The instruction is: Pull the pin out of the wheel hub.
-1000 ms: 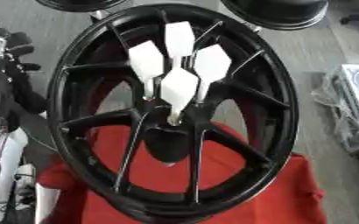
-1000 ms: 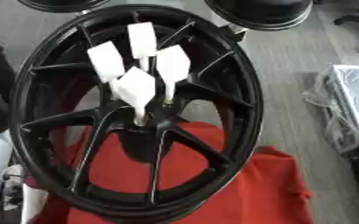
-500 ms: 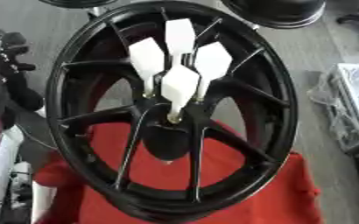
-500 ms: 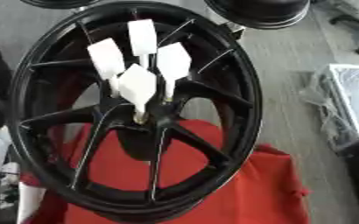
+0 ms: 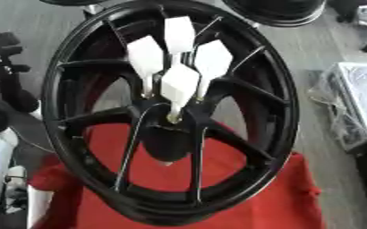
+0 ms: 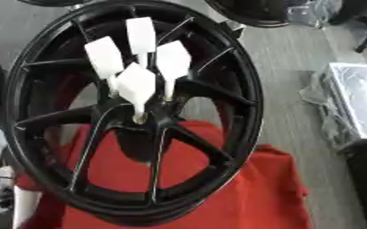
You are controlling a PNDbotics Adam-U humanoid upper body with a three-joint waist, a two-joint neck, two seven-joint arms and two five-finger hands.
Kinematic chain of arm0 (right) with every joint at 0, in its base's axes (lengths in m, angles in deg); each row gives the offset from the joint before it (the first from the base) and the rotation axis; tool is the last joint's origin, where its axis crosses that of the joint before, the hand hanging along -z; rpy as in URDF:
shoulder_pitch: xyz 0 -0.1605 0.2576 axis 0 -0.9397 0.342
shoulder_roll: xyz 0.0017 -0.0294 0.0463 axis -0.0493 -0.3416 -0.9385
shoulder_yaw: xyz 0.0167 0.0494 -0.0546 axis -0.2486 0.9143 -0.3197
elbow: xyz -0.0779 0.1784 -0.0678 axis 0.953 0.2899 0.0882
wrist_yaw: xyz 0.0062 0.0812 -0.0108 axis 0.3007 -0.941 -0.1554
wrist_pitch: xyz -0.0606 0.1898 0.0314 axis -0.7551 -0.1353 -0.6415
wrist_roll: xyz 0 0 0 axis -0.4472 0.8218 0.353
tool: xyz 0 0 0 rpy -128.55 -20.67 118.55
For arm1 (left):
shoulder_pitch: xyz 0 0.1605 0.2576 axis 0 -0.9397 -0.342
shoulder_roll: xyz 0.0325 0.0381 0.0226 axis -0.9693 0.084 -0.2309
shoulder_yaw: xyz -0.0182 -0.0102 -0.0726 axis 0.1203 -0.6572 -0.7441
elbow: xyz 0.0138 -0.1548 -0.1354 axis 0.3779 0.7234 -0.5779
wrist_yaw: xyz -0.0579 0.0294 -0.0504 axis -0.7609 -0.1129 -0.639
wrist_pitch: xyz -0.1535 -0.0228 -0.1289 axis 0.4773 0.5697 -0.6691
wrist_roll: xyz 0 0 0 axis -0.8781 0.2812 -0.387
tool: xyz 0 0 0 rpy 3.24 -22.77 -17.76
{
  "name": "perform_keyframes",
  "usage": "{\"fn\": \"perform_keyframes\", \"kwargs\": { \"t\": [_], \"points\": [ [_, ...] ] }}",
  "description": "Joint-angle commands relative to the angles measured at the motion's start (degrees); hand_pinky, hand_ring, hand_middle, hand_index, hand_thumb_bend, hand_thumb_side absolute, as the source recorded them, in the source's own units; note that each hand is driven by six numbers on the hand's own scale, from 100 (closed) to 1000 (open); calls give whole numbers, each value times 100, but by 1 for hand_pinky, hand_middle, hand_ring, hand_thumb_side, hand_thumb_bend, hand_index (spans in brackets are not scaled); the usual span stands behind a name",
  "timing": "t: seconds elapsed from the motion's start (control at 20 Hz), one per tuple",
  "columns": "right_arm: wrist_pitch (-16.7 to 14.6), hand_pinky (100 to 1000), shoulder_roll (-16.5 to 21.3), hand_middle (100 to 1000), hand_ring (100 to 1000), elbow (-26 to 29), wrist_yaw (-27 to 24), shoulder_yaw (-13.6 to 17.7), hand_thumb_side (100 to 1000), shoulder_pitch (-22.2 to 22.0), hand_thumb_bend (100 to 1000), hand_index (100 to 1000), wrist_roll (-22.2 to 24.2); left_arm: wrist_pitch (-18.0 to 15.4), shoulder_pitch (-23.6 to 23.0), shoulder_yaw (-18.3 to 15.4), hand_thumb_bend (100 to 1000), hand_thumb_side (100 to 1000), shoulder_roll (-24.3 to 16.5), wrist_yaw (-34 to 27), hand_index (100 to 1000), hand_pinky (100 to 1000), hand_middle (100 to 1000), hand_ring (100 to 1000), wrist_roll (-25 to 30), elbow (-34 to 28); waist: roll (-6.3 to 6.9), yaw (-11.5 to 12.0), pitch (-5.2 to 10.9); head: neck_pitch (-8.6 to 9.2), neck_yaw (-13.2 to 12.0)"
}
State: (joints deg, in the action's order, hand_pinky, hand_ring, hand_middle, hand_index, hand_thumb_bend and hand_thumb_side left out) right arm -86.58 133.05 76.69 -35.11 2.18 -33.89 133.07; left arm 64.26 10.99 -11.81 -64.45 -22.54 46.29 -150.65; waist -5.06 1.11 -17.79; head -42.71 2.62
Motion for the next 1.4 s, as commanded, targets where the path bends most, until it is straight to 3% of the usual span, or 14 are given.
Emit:
{"fn": "perform_keyframes", "kwargs": {
  "t": [0.05, 0.55, 1.1, 1.4],
  "points": [
    [-91, 880, -146, 738, 775, 42, -44, -64, 236, 176, 100, 822, 45, -1, 38, -1, 106, 834, -187, 33, 769, 644, 735, 810, 7, -76, 18, -18, 170, -27, 11],
    [-3, 860, -545, 733, 772, 571, 436, -285, 255, 158, 100, 828, -129, 5, 32, 13, 108, 834, -204, 33, 768, 644, 736, 811, 15, -64, -18, -32, 202, -52, -47],
    [264, 844, -836, 709, 729, 397, 766, -528, 254, 176, 100, 817, -429, 15, 83, 33, 110, 834, -176, 14, 768, 645, 736, 812, 25, -54, -33, 38, 195, -66, 28],
    [184, 826, -974, 680, 662, 155, 1057, -697, 291, 267, 100, 801, -387, 24, 161, 59, 114, 835, -116, -10, 768, 645, 735, 812, 49, -48, -39, 125, 180, -66, 147]
  ]
}}
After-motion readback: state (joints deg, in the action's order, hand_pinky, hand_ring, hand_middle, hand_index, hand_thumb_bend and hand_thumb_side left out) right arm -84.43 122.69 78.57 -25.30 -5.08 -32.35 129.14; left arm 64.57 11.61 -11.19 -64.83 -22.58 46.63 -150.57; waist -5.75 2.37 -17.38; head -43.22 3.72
